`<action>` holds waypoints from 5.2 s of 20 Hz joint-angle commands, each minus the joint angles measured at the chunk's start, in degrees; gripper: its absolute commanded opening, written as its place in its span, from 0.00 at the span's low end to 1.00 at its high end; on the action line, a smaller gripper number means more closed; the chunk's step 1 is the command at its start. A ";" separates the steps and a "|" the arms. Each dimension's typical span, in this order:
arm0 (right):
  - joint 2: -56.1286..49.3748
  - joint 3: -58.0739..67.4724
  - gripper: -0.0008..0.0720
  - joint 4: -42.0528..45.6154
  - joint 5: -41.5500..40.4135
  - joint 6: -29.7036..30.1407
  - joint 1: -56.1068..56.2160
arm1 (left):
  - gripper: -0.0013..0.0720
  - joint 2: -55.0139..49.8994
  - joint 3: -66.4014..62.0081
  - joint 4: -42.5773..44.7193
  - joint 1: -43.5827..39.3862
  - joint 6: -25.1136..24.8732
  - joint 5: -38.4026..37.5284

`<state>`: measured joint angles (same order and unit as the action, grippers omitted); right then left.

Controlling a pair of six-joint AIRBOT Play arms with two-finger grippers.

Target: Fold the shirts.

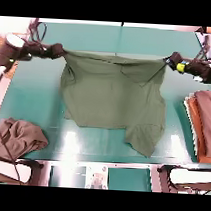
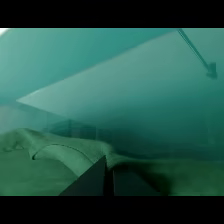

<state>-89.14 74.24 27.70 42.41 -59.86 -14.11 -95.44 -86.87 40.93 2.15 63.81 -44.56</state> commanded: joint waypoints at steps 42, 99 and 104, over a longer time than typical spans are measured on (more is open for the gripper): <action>4.98 -12.52 0.22 14.36 34.21 2.01 -24.61 | 0.34 -4.87 27.87 9.29 4.98 4.66 -36.68; 7.08 -33.88 0.04 13.27 33.68 4.59 -22.40 | 0.05 16.33 33.35 7.43 7.13 -0.50 -24.98; 21.77 -9.03 0.04 -6.45 37.99 4.42 -18.93 | 0.05 31.67 12.98 3.34 7.13 0.83 -28.35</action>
<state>-74.74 52.45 35.40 77.45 -55.96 -34.41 -71.18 -63.79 47.70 9.23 64.14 -71.44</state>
